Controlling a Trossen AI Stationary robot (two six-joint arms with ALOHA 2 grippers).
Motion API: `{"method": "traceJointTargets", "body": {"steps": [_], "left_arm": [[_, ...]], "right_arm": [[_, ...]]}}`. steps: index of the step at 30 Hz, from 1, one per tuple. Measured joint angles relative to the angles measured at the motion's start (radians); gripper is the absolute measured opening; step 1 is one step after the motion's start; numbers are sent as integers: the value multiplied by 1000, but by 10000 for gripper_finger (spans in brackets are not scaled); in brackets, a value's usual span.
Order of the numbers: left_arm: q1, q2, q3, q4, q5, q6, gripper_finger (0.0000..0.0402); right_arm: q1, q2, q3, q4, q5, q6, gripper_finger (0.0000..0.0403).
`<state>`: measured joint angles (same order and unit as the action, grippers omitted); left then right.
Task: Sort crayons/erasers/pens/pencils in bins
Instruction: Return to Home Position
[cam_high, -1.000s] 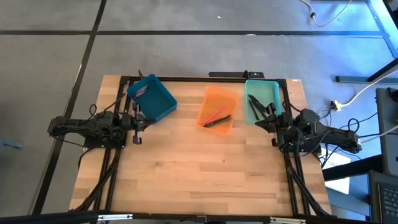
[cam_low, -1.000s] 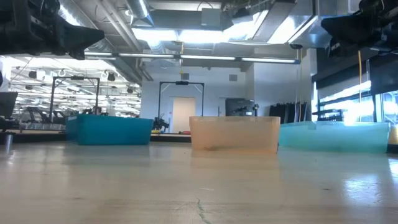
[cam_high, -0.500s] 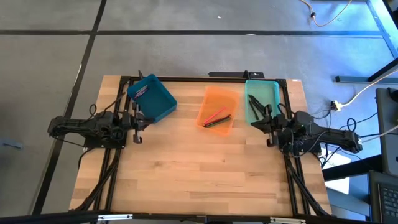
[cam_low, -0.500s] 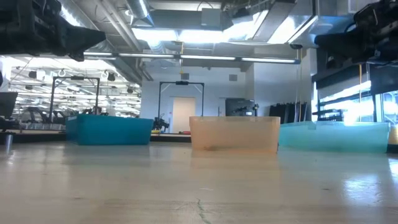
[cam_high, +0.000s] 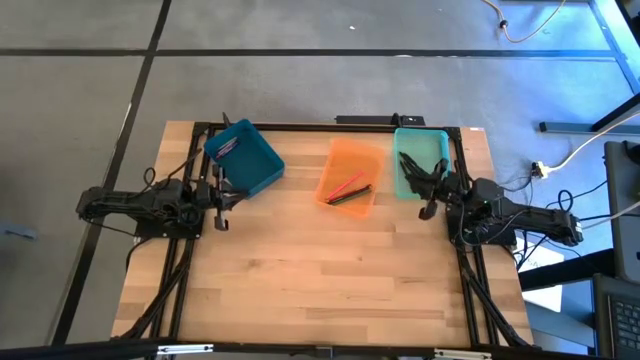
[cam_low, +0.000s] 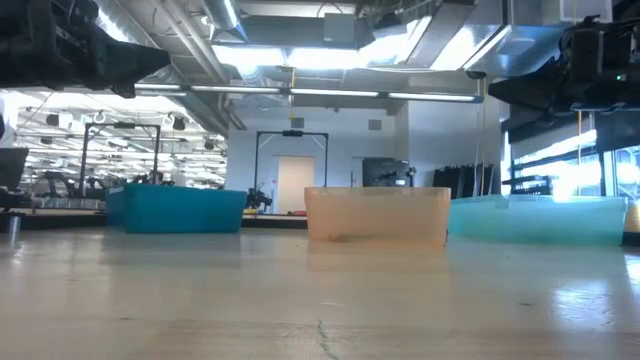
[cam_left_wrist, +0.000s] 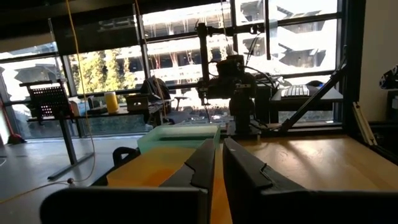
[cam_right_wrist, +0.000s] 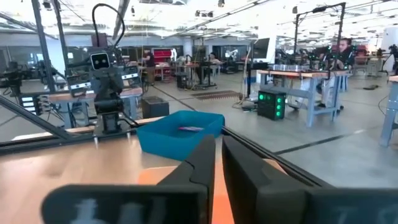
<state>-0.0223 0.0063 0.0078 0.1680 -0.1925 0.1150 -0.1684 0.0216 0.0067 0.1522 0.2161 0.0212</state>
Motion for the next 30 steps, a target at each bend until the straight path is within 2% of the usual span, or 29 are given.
{"method": "traceJointTargets", "body": {"steps": [16, 30], "left_arm": [[0, 0, 0, 0, 0, 0, 1], [0, 0, 0, 0, 0, 0, 29]], "right_arm": [[1, 0, 0, 0, 0, -3, 34], [1, 0, 0, 0, 1, -3, 34]]}}
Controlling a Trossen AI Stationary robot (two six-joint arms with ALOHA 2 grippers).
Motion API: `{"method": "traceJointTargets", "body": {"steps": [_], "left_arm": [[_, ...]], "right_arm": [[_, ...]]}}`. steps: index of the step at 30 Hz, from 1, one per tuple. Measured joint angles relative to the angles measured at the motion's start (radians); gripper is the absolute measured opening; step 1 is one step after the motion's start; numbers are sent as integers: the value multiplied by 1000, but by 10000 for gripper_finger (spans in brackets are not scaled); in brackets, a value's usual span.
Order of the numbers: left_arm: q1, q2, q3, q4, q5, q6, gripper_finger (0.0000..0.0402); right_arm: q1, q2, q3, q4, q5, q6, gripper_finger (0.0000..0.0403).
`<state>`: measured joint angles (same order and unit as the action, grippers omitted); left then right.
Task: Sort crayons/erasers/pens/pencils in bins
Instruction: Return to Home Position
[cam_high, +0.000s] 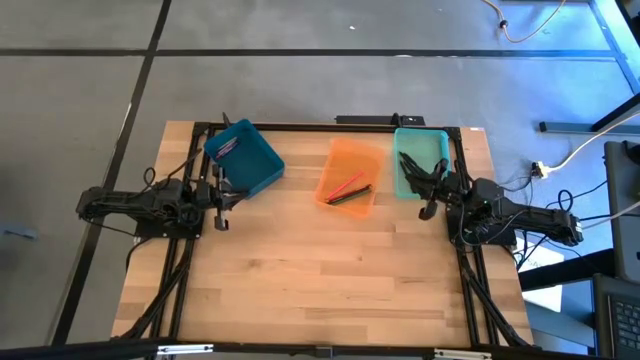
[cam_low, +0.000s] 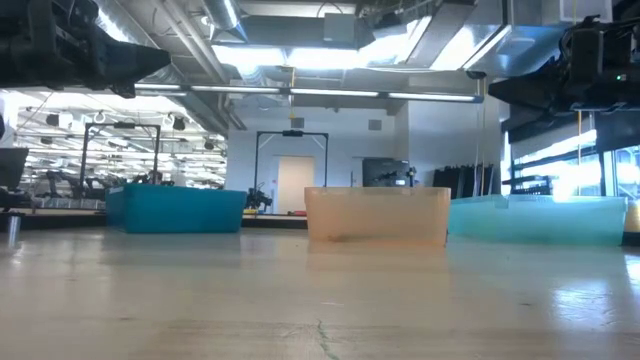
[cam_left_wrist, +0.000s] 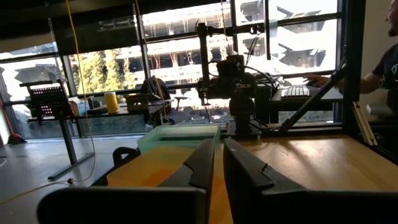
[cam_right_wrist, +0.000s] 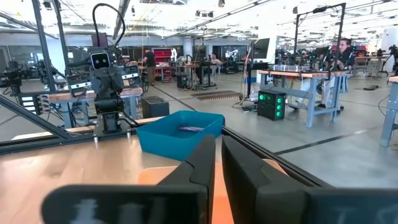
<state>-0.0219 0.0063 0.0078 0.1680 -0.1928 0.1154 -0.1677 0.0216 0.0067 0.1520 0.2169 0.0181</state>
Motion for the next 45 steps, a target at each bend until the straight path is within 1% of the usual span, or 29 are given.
{"method": "traceJointTargets", "body": {"steps": [6, 29, 45], "left_arm": [[0, 0, 0, 0, 0, 0, 33], [0, 0, 0, 0, 0, 0, 1], [0, 0, 0, 0, 0, 0, 30]], "right_arm": [[0, 0, 0, 0, 0, 0, 34], [0, 0, 0, 0, 0, 0, 34], [0, 0, 0, 0, 0, 0, 34]]}}
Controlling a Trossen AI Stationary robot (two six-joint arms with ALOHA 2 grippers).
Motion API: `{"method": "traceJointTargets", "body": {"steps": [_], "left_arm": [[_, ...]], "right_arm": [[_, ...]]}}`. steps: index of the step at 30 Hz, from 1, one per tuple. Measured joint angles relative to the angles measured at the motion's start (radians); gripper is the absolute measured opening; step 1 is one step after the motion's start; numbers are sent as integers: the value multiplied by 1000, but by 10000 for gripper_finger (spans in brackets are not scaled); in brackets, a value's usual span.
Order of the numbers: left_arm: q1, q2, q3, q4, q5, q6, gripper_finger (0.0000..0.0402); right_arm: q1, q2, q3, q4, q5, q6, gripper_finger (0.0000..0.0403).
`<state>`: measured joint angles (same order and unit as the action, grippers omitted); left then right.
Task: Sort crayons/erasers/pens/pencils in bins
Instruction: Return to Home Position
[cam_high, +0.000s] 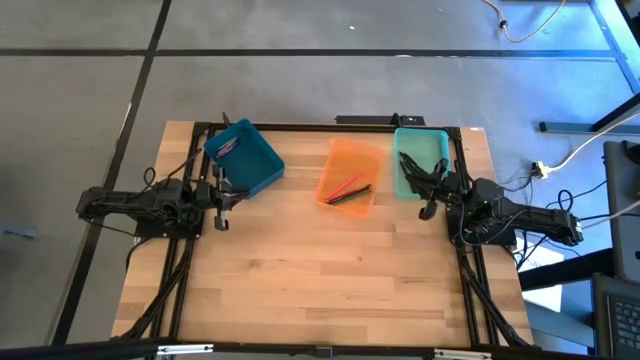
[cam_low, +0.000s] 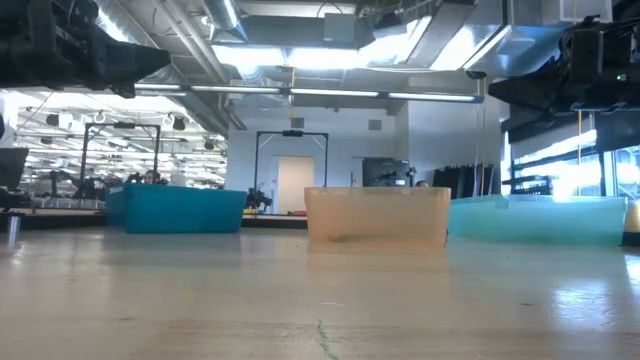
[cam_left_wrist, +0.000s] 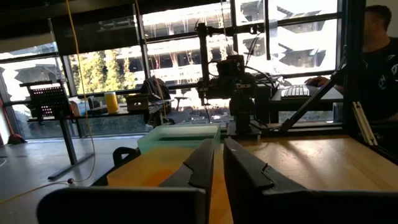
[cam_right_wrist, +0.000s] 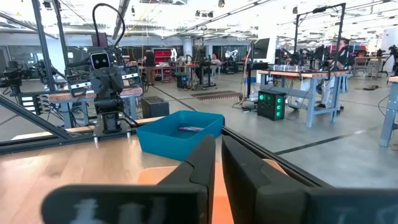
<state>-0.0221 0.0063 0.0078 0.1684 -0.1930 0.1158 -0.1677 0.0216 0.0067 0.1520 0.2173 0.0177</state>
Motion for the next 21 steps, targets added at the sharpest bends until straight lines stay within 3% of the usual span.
{"method": "traceJointTargets", "body": {"steps": [21], "left_arm": [[0, 0, 0, 0, 0, 0, 4]], "right_arm": [[0, 0, 0, 0, 0, 0, 34]]}}
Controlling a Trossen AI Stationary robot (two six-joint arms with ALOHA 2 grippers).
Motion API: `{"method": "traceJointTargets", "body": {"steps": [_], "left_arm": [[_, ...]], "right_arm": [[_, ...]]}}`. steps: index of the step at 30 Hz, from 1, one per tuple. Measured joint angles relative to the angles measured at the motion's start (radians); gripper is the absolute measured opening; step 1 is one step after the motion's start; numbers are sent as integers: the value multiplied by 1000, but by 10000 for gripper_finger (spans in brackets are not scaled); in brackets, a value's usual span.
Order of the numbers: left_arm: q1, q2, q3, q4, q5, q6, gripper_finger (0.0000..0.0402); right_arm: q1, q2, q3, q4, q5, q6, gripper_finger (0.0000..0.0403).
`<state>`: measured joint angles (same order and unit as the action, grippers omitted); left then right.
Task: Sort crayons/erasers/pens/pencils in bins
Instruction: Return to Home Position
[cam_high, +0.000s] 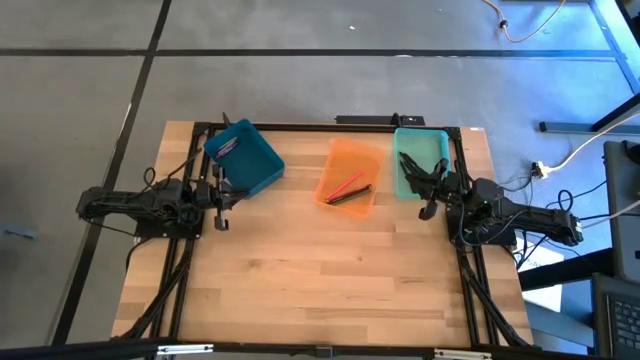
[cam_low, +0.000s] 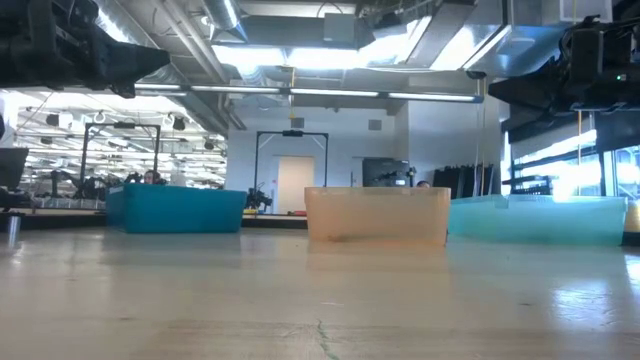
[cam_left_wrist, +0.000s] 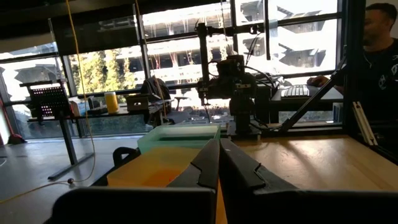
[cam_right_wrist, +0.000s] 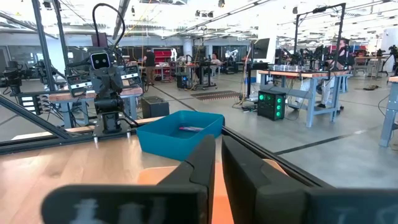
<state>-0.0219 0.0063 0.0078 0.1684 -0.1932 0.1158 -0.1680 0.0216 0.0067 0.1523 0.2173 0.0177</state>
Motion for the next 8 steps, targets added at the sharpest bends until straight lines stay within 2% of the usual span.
{"method": "traceJointTargets", "body": {"steps": [8], "left_arm": [[0, 0, 0, 0, 0, 0, 0]], "right_arm": [[0, 0, 0, 0, 0, 0, 34]]}}
